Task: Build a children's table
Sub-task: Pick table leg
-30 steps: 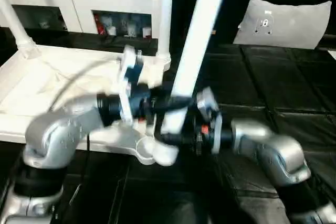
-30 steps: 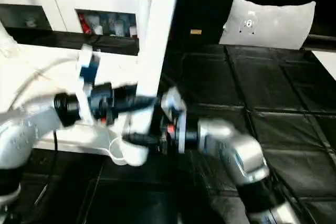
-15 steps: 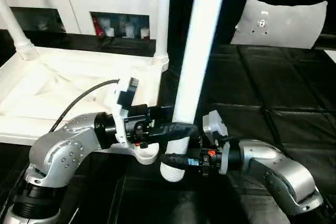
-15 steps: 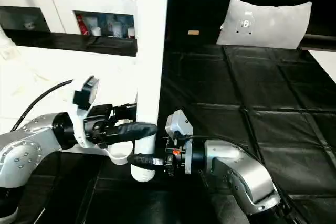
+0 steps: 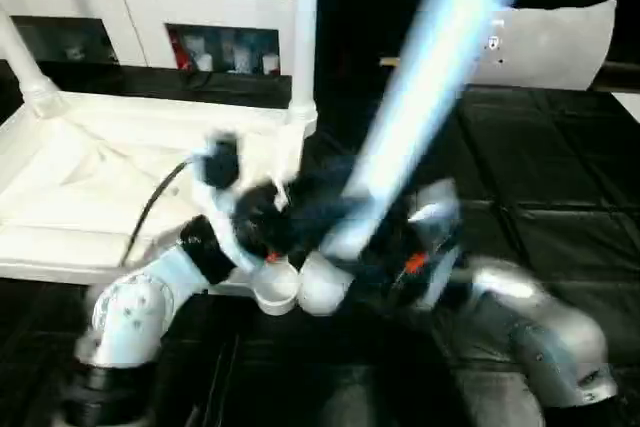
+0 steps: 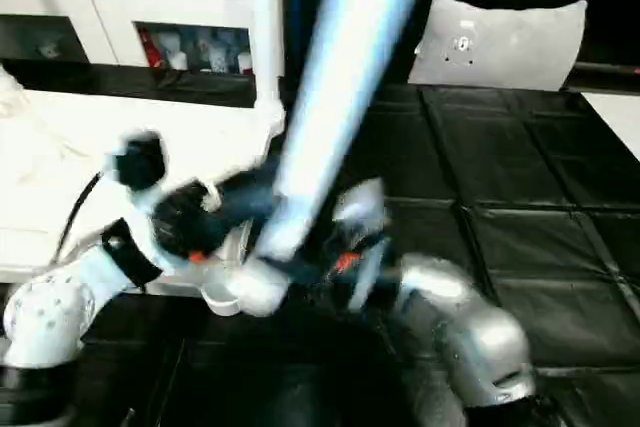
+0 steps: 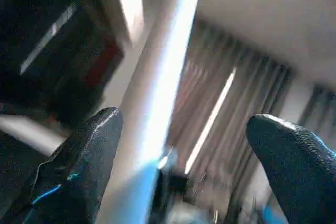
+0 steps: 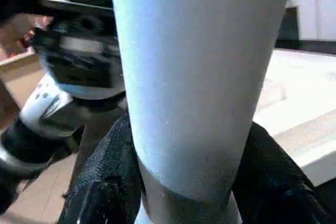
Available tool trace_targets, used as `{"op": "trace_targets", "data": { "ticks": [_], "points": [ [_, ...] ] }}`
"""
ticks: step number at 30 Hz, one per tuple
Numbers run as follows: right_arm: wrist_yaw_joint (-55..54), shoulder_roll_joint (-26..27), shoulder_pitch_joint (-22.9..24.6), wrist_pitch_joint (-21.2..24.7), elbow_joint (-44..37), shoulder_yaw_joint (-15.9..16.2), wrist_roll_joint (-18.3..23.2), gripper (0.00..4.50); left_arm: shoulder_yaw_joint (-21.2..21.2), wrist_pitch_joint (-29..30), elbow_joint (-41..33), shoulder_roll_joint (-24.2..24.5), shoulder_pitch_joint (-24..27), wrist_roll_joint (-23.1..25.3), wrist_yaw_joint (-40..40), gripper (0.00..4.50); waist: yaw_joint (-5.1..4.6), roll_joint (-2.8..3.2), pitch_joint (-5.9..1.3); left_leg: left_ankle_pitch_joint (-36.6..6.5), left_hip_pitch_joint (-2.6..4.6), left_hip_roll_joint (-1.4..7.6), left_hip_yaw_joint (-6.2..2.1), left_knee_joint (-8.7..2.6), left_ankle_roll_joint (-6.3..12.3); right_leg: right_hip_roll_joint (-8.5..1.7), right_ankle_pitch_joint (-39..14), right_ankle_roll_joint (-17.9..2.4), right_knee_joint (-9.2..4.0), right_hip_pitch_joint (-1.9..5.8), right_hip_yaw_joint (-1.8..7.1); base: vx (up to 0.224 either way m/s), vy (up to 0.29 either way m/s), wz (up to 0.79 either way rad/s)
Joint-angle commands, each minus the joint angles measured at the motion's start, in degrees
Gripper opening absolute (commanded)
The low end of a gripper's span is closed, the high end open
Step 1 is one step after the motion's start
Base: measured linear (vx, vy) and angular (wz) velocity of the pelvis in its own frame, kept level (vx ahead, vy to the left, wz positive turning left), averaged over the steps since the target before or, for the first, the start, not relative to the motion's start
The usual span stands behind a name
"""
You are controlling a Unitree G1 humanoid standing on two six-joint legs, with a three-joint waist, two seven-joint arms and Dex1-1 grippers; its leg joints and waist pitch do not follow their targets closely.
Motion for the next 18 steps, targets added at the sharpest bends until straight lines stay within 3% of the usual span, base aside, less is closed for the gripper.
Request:
{"op": "trace_targets", "data": {
  "ticks": [1, 3, 6, 8, 9, 10, 11, 15, 18],
  "points": [
    [-0.88, 0.71, -0.42, 0.04, -0.51, -0.27, 0.12, 1.91, 1.83, -1.92, -0.6, -2.61, -0.37, 0.85, 5.18, 4.49, 0.09, 0.3, -3.9, -16.22, 1.77, 5.48, -2.73, -4.71, -2.45, -7.02, -16.42, -11.63, -5.54, 1.23, 3.16, 0.0, 0.0, 0.0],
    [-1.26, 1.04, -0.53, -0.16, -0.54, -0.11, -0.38, 1.91, 2.78, -3.1, -0.24, -3.92, -0.69, 2.64, 7.57, 4.49, -0.1, 0.21, -3.82, -16.8, 1.8, 5.66, -2.84, -4.8, -2.79, -7.06, -18.56, -10.2, -5.84, 1.24, 3.23, 0.0, 0.0, 0.0],
    [-3.41, 1.15, -0.85, -0.88, -0.9, 0.66, -2.56, 1.91, 3.28, -6.44, 0.5, -3.91, -1.94, 11.69, 15.26, 4.49, -0.22, 0.18, -3.81, -16.83, 1.88, 5.67, -3.08, -4.95, -3.25, -6.91, -20.19, -8.06, -5.99, 1.06, 3.26, 0.0, 0.0, 0.0],
    [-4.99, 0.67, -1.23, -1.97, -0.79, 1.81, -5.48, 1.91, 1.73, -7.87, 1.98, -1.85, -3.42, 19.95, 22.47, 4.49, -0.3, 0.15, -3.82, -17.64, 2.01, 5.73, -3.27, -5.17, -3.87, -6.78, -19.64, -6.84, -5.97, 0.96, 3.28, 0.0, 0.0, 0.0],
    [-4.99, 0.67, -1.23, -1.97, -0.79, 1.81, -5.48, 1.91, 1.73, -7.87, 1.98, -1.85, -3.42, 19.95, 22.47, 4.49, -0.29, 0.21, -3.86, -17.51, 2.13, 5.7, -3.32, -5.11, -4.03, -6.74, -19.37, -6.46, -5.86, 0.88, 3.3, 0.0, 0.0, 0.0],
    [-6.27, 0.36, -1.76, -3.38, 0.08, 3.18, -8.82, 1.91, -1.83, -6.96, 0.76, 1.38, -4.26, 25.45, 25.01, 4.49, -0.3, 0.13, -3.88, -17.08, 2.1, 5.56, -3.27, -5.06, -3.85, -6.85, -19.15, -6.44, -5.92, 0.97, 3.33, 0.0, 0.0, 0.0],
    [-6.8, 0.45, -1.92, -3.78, 0.48, 3.51, -9.81, 1.91, -2.83, -5.9, -0.19, 1.93, -4.36, 26.33, 25.74, 4.49, -0.32, 0.31, -3.97, -16.62, 1.94, 5.62, -3.42, -5.15, -4.12, -6.79, -18.3, -6.16, -5.63, 0.9, 3.26, 0.0, 0.0, 0.0],
    [-8.28, 0.25, -2.7, -5.16, 1.72, 4.59, -12.99, 1.91, -8.14, -3.27, -5.56, 3.81, -5.04, 28.62, 23.74, 4.49, -0.15, 0.52, -4.19, -14.18, 2.03, 5.8, -3.12, -5.01, -3.72, -6.85, -11.89, -9.06, -5.19, 0.96, 3.19, 0.0, 0.0, 0.0],
    [-9.15, 0.15, -3.14, -5.57, 2.3, 4.79, -14.35, 1.91, -10.14, -1.97, -7.84, 4.06, -6.09, 28.65, 23.42, 4.49, -0.12, 0.43, -4.13, -13.44, 1.69, 5.56, -2.96, -4.82, -2.92, -6.93, -10.41, -9.91, -5.12, 1.36, 3.16, 0.0, 0.0, 0.0]
  ]
}}
